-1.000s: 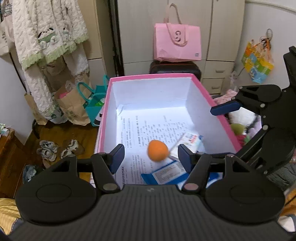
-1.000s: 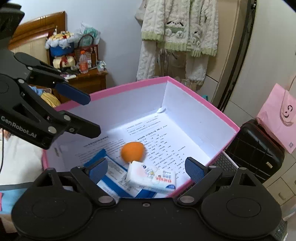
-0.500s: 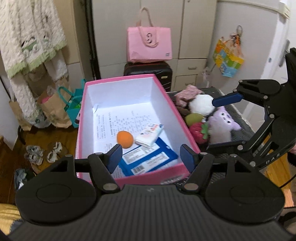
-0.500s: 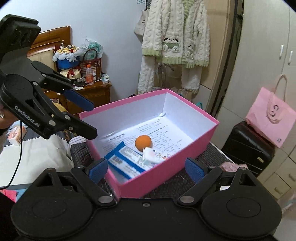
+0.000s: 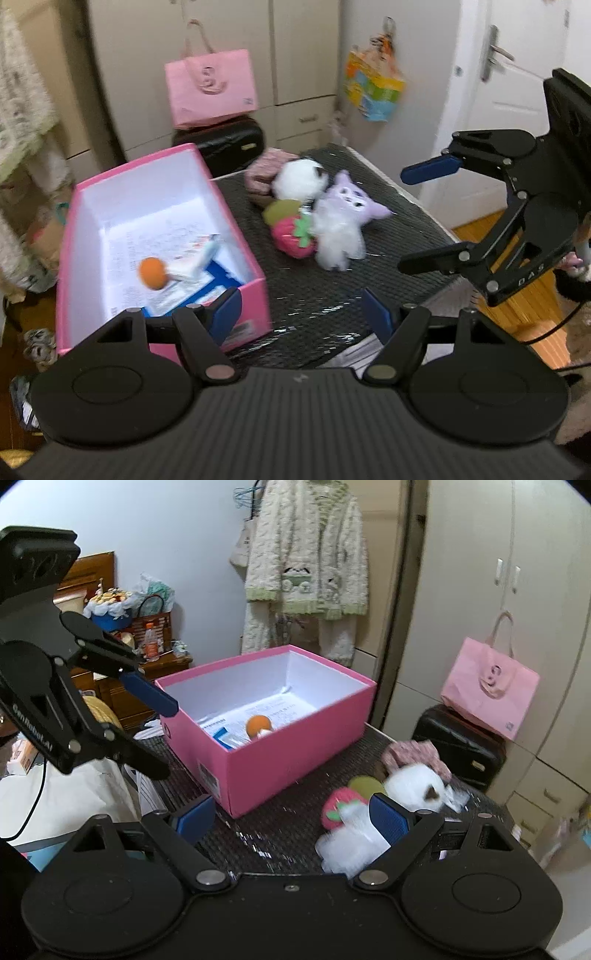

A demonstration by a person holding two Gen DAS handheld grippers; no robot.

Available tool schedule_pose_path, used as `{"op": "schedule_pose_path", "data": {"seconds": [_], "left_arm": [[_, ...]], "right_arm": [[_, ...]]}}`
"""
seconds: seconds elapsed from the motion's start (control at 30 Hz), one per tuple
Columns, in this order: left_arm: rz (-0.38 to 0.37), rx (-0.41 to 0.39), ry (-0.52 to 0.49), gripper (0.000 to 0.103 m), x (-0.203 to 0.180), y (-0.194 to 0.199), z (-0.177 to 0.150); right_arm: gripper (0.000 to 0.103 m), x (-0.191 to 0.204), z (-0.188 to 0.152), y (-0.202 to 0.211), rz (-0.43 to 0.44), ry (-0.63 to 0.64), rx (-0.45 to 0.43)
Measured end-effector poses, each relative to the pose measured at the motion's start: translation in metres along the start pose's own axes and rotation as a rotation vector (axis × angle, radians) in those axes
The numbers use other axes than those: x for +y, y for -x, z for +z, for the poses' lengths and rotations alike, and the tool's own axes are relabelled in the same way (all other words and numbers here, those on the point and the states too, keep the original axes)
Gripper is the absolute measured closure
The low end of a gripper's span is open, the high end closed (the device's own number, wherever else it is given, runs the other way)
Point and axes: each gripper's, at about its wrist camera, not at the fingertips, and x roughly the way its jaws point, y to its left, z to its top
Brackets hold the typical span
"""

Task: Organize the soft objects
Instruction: 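Open both grippers to drop the tissue pack and orange ball into the box, then reach the right gripper to the white mesh puff while the left gripper approaches the strawberry plush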

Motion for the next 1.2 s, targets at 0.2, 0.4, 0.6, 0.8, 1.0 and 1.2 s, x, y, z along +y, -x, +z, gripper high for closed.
{"op": "schedule_pose_path", "data": {"seconds": [0.2,0.4,0.6,0.8,1.0,1.2], "left_arm": [[-0.048,-0.020,-0.036,0.032,-0.026,-0.025,0.008],[-0.070,-0.021,-0.056,0.032,-0.044,-0.057,0.016],[-0.041,-0.059,-0.042,0.032,-0.050,-0.087,0.020],[0.052,-0.101,-0.031,0.033,-0.050,-0.113,0.026],[0.039,-0.084,0.050,0.035,-0.041,-0.144,0.036],[0.002,-0.086,0.123,0.035,-0.035,-0.164,0.034]], "right_arm": [[0.010,-0.014,-0.027,0.001,-0.020,-0.018,0.012],[0.010,-0.035,-0.049,-0.010,-0.012,-0.022,0.017],[0.010,-0.055,-0.066,-0.030,-0.025,0.000,-0.017],[0.010,-0.060,-0.075,-0.067,0.002,0.077,-0.029],[0.010,-0.061,-0.074,-0.108,-0.036,0.142,-0.011],[0.011,-0.063,-0.071,-0.131,-0.053,0.151,-0.030]]}}
